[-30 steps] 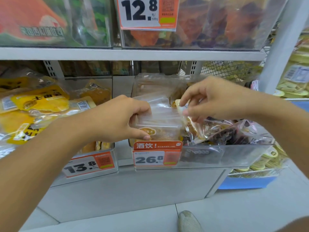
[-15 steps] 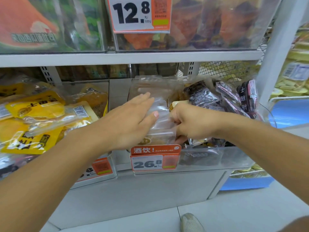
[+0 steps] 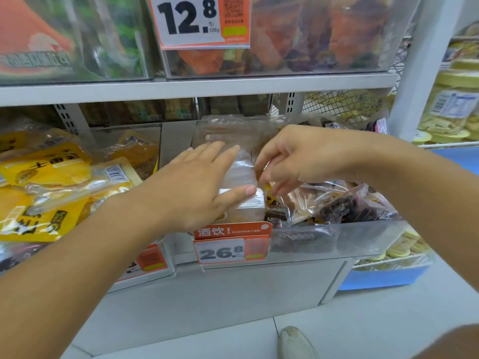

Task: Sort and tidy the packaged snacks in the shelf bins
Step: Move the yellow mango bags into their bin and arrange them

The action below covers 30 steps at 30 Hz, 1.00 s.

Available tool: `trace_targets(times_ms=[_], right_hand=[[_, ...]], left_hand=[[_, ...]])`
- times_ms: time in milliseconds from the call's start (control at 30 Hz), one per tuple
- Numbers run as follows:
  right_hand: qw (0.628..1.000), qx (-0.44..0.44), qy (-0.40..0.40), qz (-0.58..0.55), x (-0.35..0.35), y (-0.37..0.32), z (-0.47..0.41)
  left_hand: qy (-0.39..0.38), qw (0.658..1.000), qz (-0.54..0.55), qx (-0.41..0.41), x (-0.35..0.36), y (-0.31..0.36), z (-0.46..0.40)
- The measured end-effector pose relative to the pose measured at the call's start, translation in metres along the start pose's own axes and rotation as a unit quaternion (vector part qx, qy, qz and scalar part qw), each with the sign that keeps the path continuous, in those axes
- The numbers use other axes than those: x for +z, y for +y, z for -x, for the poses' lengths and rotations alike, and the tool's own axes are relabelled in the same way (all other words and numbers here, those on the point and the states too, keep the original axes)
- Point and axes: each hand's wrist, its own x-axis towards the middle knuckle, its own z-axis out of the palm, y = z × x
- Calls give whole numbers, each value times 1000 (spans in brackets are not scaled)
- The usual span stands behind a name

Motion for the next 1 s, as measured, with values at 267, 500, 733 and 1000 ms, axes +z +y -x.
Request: trace_targets(times_ms=[267, 500, 733, 1000], right_hand=[[964, 102, -113, -219, 34, 0, -16], [936, 122, -80, -322, 36, 0, -12], [908, -96, 248, 324, -9, 6, -31], [909, -7, 37, 415, -26, 10, -99]], left_hand=[[-1, 998, 28, -58, -4, 15, -10], [-39, 996, -53, -54, 10, 5, -20], [40, 997, -1, -61, -5, 4, -31], [6, 998, 63, -18, -4, 5, -85]])
